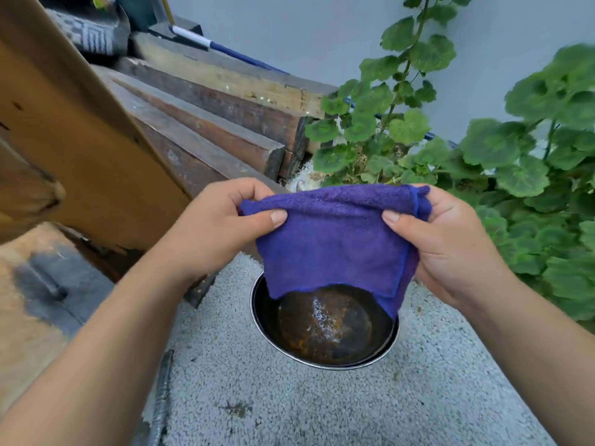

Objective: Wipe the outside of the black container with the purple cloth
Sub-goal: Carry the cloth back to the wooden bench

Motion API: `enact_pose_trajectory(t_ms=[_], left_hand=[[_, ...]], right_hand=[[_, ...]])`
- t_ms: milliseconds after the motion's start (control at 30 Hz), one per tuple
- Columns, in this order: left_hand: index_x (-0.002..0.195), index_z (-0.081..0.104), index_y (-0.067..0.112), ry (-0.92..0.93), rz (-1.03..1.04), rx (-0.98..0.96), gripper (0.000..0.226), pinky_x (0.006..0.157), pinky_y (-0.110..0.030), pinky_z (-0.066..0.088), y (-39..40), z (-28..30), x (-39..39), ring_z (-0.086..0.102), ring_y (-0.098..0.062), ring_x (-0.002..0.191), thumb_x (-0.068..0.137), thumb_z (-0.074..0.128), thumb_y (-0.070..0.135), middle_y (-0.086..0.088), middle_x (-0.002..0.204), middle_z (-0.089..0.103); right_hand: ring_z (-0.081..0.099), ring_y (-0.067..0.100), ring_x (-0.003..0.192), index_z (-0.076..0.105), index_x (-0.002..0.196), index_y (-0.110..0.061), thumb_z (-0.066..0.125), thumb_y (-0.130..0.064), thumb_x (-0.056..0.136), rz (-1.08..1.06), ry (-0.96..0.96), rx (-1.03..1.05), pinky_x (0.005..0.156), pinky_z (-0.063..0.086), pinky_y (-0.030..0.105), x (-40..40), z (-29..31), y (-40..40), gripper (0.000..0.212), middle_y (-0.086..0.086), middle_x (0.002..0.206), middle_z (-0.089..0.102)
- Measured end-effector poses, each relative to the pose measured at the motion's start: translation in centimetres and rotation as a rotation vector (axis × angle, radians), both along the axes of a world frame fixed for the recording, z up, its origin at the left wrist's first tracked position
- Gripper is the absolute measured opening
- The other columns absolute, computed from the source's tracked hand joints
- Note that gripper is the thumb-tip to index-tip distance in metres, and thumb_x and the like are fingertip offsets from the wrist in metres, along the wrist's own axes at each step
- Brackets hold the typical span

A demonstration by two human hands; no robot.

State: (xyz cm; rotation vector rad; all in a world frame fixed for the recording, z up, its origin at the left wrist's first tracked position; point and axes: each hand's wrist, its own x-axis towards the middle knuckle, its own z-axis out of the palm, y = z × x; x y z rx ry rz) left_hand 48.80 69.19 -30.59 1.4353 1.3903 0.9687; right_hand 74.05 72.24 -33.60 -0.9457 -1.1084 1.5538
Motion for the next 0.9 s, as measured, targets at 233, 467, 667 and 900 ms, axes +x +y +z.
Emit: enact_pose_trajectory(t_ms=[233,467,667,900], left_hand=[[0.081,0.058,0.018,-0.298,0.224,0.151,0.007,0.051,-0.015,0.044,-1.9,10.3,2.9,0.053,0.001,0.054,0.081,0.063,0.014,0.012,0.061,0.064],[0.088,0.067,0.028,-0.391,0.307,0.211,0.015,0.066,-0.019,0.05,-2.9,26.8,5.5,0.06,-0.004,0.072,0.087,0.06,0.015,0.012,0.078,0.07],[0.095,0.072,0.036,-0.308,0.317,0.323,0.028,0.074,-0.018,0.05,-6.1,43.8,7.9,0.063,-0.003,0.079,0.094,0.055,0.013,0.014,0.086,0.074],[0.097,0.065,0.032,-0.194,0.437,0.431,0.024,0.071,-0.023,0.045,-14.6,56.7,10.5,0.057,-0.01,0.074,0.096,0.051,0.012,0.012,0.082,0.068]], right_hand=[[0.068,0.012,0.081,0.074,0.083,-0.03,0.068,-0.009,0.076,-0.082,-0.062,0.019,0.073,0.057,0.029,0.9,12.6,-1.1,0.023,-0.003,0.084,0.075],[0.07,0.012,0.089,0.074,0.092,-0.031,0.063,-0.012,0.084,-0.179,-0.123,0.103,0.076,0.056,0.027,2.6,29.3,-3.3,0.022,-0.003,0.095,0.076],[0.068,0.021,0.096,0.072,0.093,-0.03,0.061,-0.013,0.086,-0.205,-0.092,0.13,0.087,0.055,0.04,4.6,45.6,-6.1,0.021,0.002,0.1,0.075],[0.066,0.01,0.085,0.069,0.084,-0.042,0.063,-0.019,0.083,-0.114,-0.144,0.218,0.077,0.053,0.029,6.2,59.1,-12.6,0.024,-0.01,0.088,0.073]])
